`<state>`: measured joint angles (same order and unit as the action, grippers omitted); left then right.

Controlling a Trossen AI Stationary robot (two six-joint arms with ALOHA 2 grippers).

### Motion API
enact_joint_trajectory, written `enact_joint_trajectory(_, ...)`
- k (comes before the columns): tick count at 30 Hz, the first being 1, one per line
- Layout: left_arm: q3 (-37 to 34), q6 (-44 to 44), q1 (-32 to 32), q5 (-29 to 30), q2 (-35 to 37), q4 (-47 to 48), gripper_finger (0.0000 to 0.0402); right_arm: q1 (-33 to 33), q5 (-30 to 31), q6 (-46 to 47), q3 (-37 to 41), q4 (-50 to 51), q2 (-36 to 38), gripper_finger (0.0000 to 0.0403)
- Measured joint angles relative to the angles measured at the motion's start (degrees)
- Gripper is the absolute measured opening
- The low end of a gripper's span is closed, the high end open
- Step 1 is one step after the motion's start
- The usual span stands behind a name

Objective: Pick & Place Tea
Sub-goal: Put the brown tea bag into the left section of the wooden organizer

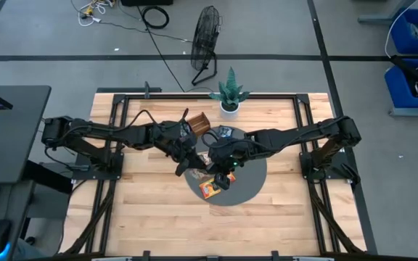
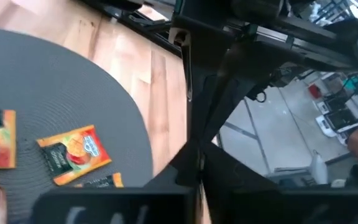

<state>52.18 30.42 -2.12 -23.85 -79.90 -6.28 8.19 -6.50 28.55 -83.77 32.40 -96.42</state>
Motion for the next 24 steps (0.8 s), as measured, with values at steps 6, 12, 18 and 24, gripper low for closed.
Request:
enact_joint_trajectory(6,-0.02,-2.83,0.53,6.26,1.12,0.13,0.0004,-0.04,0.06,1.17,0.07,0.53,0.65,0.0047)
enact_joint_trajectory(12,-0.08,-5.50,0.47,18.25,6.61,2.95,0.0002,-0.11,3.01,3.46,0.07,3.77,3.78,0.0101)
enact_joint_trajectory(18,-0.05,-6.81,0.47,28.40,12.94,2.27,0.0002,-0.09,12.63,4.09,0.07,1.61,7.12,0.0136)
enact_joint_trajectory(24,-0.09,-7.12,0.94,29.42,18.39,-1.98,0.0001,-0.26,20.58,0.57,0.06,-5.76,8.19,0.0165)
